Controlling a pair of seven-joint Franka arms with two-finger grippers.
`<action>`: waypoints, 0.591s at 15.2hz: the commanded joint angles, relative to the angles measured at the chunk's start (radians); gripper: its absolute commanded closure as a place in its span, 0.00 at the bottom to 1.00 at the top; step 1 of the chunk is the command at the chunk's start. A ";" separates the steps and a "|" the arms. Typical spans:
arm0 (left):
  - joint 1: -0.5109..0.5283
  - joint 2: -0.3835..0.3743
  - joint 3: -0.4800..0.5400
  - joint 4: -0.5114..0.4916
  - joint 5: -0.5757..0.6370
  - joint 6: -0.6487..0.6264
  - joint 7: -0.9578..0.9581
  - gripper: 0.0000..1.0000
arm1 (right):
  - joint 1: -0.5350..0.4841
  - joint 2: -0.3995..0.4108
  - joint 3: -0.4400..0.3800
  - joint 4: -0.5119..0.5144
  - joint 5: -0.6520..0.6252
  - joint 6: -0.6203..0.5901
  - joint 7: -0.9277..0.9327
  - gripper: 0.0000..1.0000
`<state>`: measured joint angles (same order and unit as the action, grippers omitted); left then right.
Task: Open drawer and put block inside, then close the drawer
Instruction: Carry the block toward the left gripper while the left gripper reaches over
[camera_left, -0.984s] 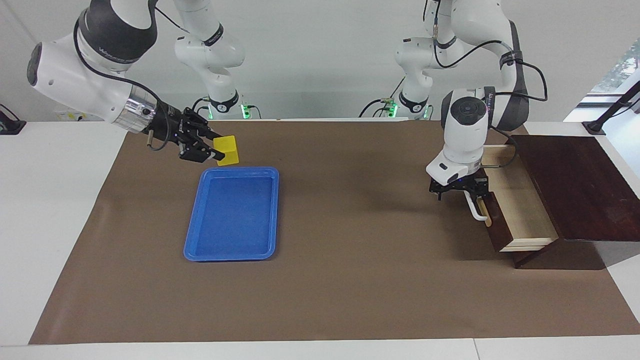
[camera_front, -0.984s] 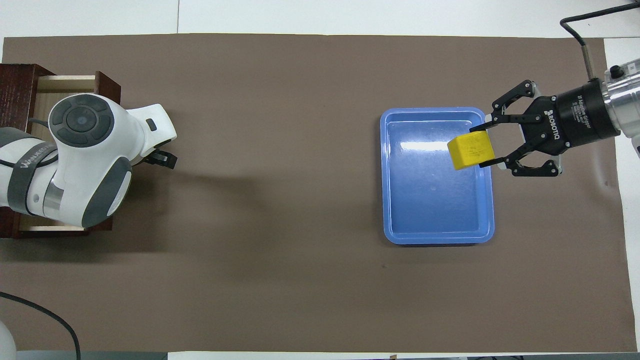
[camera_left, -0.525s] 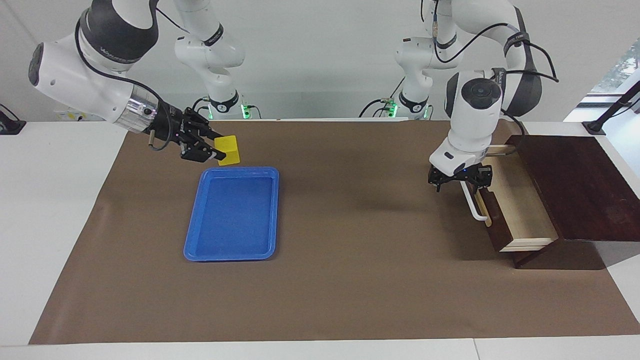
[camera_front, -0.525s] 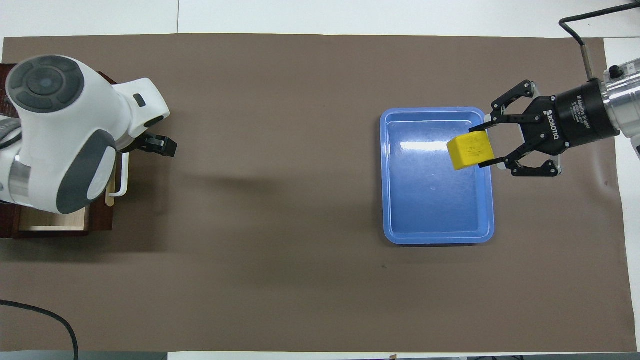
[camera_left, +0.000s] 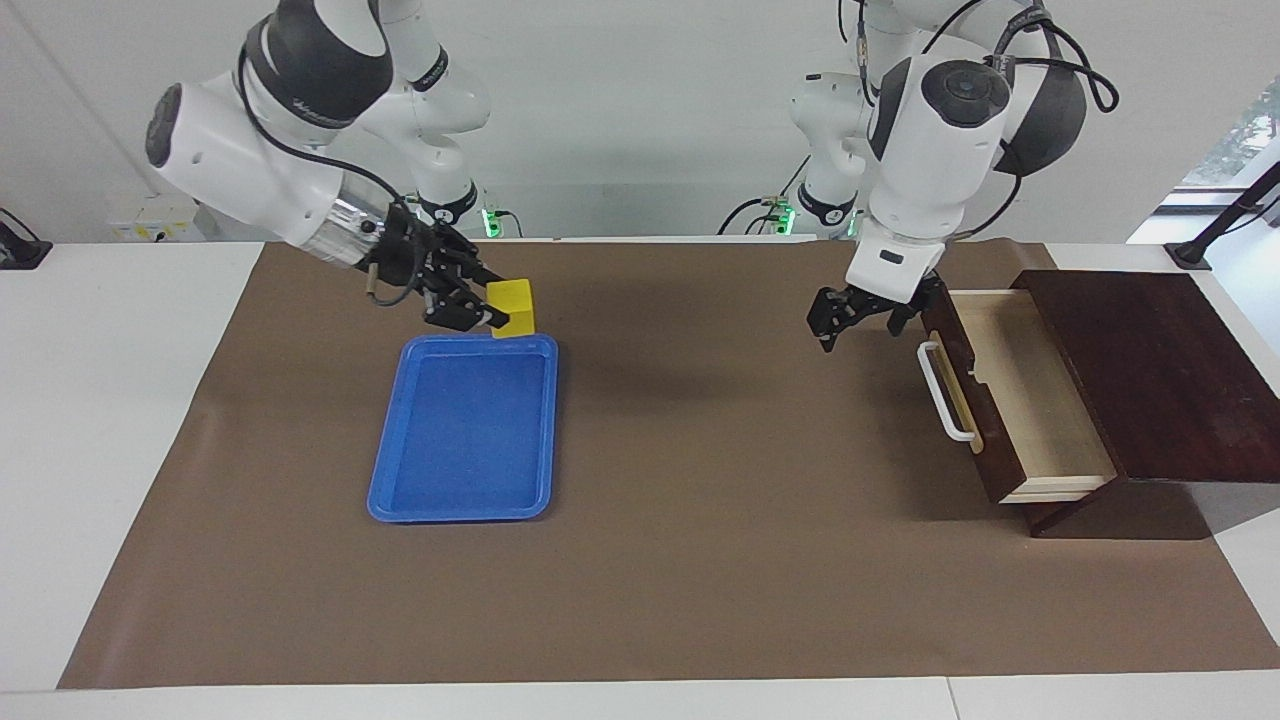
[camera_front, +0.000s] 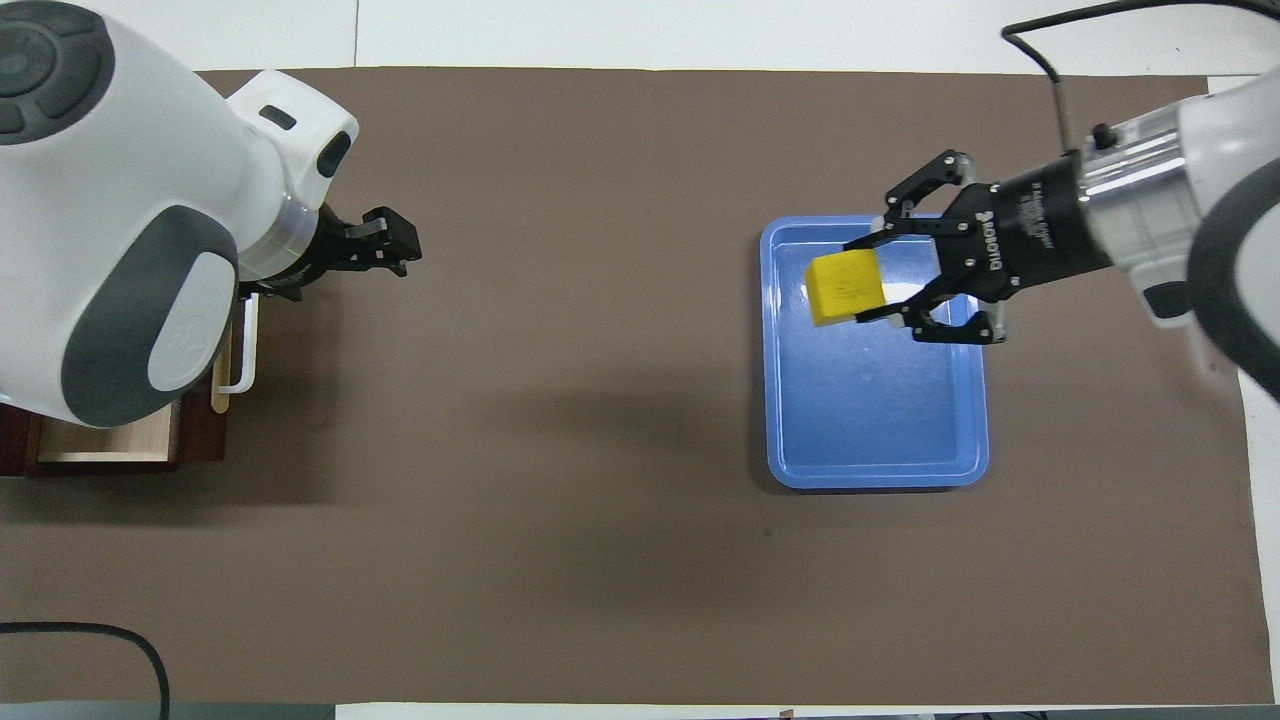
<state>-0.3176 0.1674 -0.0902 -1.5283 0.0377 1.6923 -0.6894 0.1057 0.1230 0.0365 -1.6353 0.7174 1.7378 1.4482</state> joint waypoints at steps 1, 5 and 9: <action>-0.044 0.037 0.013 0.057 -0.057 -0.033 -0.366 0.00 | 0.078 0.026 0.002 -0.026 0.054 0.132 0.076 1.00; -0.044 0.044 0.015 0.065 -0.096 0.041 -0.891 0.00 | 0.210 0.072 0.003 -0.081 0.111 0.320 0.106 1.00; -0.061 0.056 0.015 0.068 -0.088 0.053 -1.117 0.00 | 0.293 0.095 0.003 -0.124 0.140 0.426 0.106 1.00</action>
<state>-0.3614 0.1956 -0.0855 -1.4900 -0.0400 1.7359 -1.6969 0.3684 0.2198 0.0423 -1.7350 0.8295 2.1158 1.5465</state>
